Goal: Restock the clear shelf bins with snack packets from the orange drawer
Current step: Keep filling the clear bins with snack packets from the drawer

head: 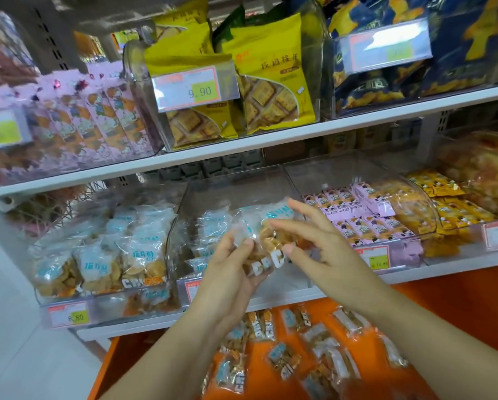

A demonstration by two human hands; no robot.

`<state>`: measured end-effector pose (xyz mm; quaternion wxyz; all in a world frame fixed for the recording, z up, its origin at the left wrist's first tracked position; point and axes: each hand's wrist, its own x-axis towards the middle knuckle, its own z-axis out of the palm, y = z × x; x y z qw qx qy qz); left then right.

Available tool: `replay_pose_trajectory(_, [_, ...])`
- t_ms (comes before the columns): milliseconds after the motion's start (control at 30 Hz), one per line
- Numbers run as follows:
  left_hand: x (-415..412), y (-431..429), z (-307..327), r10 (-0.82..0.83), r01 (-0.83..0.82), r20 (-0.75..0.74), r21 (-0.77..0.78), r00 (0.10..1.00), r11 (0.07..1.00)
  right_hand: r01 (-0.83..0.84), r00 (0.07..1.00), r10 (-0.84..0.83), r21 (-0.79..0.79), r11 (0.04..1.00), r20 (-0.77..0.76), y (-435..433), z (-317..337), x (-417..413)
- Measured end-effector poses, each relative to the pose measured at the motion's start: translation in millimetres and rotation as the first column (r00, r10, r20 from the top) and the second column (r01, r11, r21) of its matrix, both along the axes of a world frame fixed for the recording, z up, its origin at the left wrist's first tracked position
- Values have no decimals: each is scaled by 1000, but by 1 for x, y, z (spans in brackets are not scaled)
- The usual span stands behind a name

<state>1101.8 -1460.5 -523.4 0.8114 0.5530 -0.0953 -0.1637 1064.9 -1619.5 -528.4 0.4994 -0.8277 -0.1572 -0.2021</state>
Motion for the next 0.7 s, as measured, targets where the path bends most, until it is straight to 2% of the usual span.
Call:
replay_pose_trajectory(67, [-1,3,1,-4,4,3,24,1000,1000,22,999,-22,12,1000,-36,-4,1,3])
replay_pose_trajectory(200, [-2,6,2,-22,21,14,45,1000,999,34,990,-14,139,990,-142,-9,3,8])
replay_pose_trajectory(367, [-2,10,6,-17,5,100,119,995,993,126,967,-100,103,987,-234,-22,4,13])
replay_pose_trajectory(467, [-2,11,8,-51,32,130,145,990,989,97,973,-65,137,986,-222,-16,9,8])
replay_pose_trajectory(600, [-4,15,5,-163,121,194,212,967,970,121,981,-110,62,991,-157,6,5,0])
replay_pose_trajectory(700, [-4,27,-5,-156,73,240,321,958,944,119,981,-120,-13,993,-150,17,0,-4])
